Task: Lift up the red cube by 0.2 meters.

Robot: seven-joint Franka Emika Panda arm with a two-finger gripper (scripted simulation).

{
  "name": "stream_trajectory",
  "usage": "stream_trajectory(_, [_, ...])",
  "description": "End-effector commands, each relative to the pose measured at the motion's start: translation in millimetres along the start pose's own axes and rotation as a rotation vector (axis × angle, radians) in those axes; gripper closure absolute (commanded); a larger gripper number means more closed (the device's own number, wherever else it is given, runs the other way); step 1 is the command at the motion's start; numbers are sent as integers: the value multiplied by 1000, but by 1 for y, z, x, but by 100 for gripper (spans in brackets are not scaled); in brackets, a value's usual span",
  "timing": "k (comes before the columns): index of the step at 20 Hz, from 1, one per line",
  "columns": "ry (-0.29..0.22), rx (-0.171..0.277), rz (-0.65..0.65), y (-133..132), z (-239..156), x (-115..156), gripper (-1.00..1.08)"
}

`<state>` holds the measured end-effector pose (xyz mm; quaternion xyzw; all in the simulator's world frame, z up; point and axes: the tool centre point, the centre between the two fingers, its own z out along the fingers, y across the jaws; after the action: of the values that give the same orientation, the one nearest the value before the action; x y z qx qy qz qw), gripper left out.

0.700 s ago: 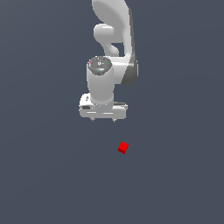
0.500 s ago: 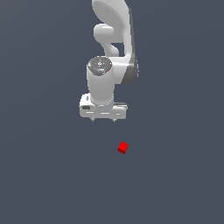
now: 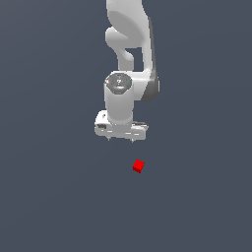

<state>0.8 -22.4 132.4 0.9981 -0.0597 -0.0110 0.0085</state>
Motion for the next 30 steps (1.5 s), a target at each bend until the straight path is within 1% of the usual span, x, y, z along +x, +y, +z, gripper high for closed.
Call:
stream_trajectory(1, [1,2,30,-9,10,4,-92])
stream_trajectory(11, [10,12,204,-56,65,33,-92])
stream_trajectory(16, [14,17,278,-75,87,49,-92])
stream_trajectory(23, [17,21,338,-88,105,64,-92])
stream_trajectory(30, [18,22,353,-91,109,68,-92])
